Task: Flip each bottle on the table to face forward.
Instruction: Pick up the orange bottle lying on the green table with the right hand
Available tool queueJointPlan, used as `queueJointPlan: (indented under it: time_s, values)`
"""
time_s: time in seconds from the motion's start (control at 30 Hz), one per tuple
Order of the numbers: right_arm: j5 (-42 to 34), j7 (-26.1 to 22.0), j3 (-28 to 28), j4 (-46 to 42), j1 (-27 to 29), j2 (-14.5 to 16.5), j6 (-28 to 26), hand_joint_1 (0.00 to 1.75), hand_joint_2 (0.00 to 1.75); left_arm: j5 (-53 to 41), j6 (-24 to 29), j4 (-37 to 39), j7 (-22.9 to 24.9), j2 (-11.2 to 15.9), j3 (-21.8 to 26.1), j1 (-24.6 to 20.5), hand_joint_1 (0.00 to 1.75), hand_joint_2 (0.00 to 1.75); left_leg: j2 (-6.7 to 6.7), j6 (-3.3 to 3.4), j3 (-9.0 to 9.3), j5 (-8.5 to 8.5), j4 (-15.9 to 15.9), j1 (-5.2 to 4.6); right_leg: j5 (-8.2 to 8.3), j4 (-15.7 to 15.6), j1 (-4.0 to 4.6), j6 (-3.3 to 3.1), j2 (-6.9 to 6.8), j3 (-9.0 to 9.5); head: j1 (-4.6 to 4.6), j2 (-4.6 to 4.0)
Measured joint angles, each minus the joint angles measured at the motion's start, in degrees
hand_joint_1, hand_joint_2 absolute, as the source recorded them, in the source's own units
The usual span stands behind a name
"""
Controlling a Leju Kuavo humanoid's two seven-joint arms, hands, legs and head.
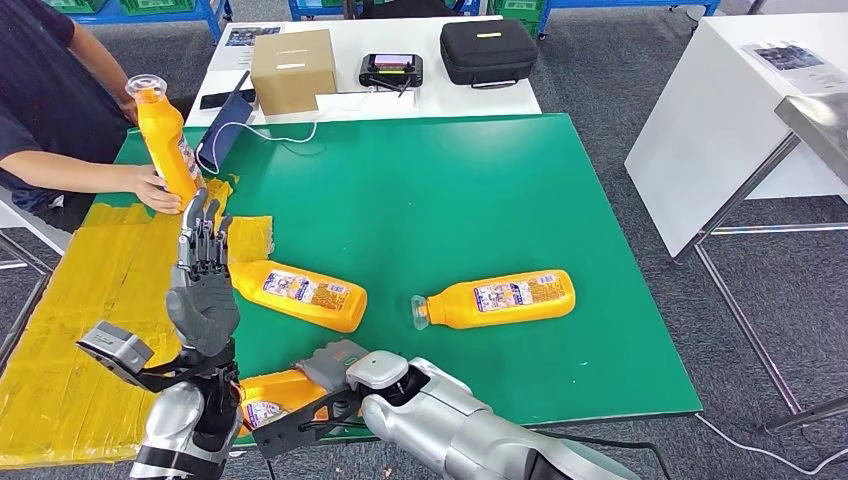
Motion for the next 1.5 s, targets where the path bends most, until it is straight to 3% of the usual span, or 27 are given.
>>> queueJointPlan:
  time_s: [0.47, 0.67, 0.8, 0.9, 1.07, 1.23, 1.3, 1.37, 1.5]
  values:
    - [-1.2, 0.5, -0.1, 0.1, 0.0, -0.1, -0.3, 1.75, 1.75, -0.3, 1.5, -0.1, 0.0, -0.3, 0.0, 0.2, 0.00, 0.00, 0.00, 0.00, 0.07, 0.00, 0.0, 0.00, 0.00, 0.0, 0.00, 0.00, 0.00, 0.07, 0.00, 0.00]
    - [-13.2, 1.5, -6.8, -0.2, 3.0, -2.0, -11.2, 1.75, 1.75, -4.7, 16.7, -2.9, -0.7, -1.0, 1.1, 3.8, 0.00, 0.00, 0.04, -0.02, 0.09, -0.05, 0.0, 0.00, 0.00, 0.0, 0.02, 0.00, 0.02, 0.12, 0.01, 0.00]
    - [-24.1, -6.1, -15.8, -5.1, 8.5, -5.4, -18.9, 1.75, 1.75, -5.2, 27.1, -7.7, -5.0, -2.4, 3.8, 9.2, 0.00, 0.00, -0.02, -0.01, 0.03, -0.07, 0.0, 0.00, -0.01, 0.0, 0.02, 0.00, 0.00, 0.13, 0.01, 0.00]
    - [-31.8, -13.0, -22.6, -14.5, 15.6, -8.7, -21.6, 1.75, 1.75, -4.5, 31.0, -11.4, -6.8, -3.8, 5.9, 13.4, 0.00, 0.00, -0.18, 0.07, -0.34, 0.03, 0.0, 0.00, 0.02, 0.0, 0.02, 0.04, -0.12, 0.17, 0.03, 0.00]
    - [-34.1, -12.9, -28.9, -32.0, 26.0, -13.6, -23.2, 1.75, 1.75, -4.3, 32.4, -14.9, -7.0, -5.4, 7.6, 17.2, 0.00, 0.00, -0.19, 0.15, -0.92, 0.09, 0.0, -0.04, 0.09, 0.0, 0.02, 0.11, -0.18, -0.15, 0.01, 0.00]
    - [-34.4, -13.2, -31.8, -39.6, 29.7, -15.8, -24.1, 1.75, 1.75, -4.0, 32.5, -16.0, -6.9, -6.1, 8.0, 17.9, 0.00, 0.00, -0.18, 0.12, -1.02, 0.06, 0.0, -0.03, 0.07, 0.0, 0.02, 0.10, -0.17, -0.28, 0.02, 0.00]
    - [-34.3, -14.3, -32.7, -41.3, 30.8, -16.1, -25.1, 1.75, 1.75, -2.5, 30.3, -16.2, -6.2, -6.2, 8.1, 18.2, 0.00, 0.00, -0.18, 0.12, -1.04, 0.06, 0.0, -0.03, 0.07, 0.0, 0.03, 0.10, -0.18, -0.31, 0.01, 0.00]
    - [-34.1, -15.8, -33.5, -43.3, 31.7, -16.3, -26.0, 1.75, 1.75, 0.7, 24.4, -16.4, -4.0, -6.0, 8.0, 18.5, 0.00, 0.00, -0.18, 0.12, -1.07, 0.06, 0.0, -0.03, 0.07, 0.0, 0.03, 0.10, -0.17, -0.34, 0.01, 0.00]
    - [-33.4, -17.0, -34.6, -48.3, 32.3, -16.4, -26.5, 1.75, 1.75, 7.6, 7.6, -16.5, 1.9, -4.7, 7.1, 19.0, 0.00, 1.75, -0.15, 0.12, -1.10, 0.07, 0.0, -0.03, 0.08, 0.0, 0.03, 0.10, -0.15, -0.39, 0.02, 0.00]
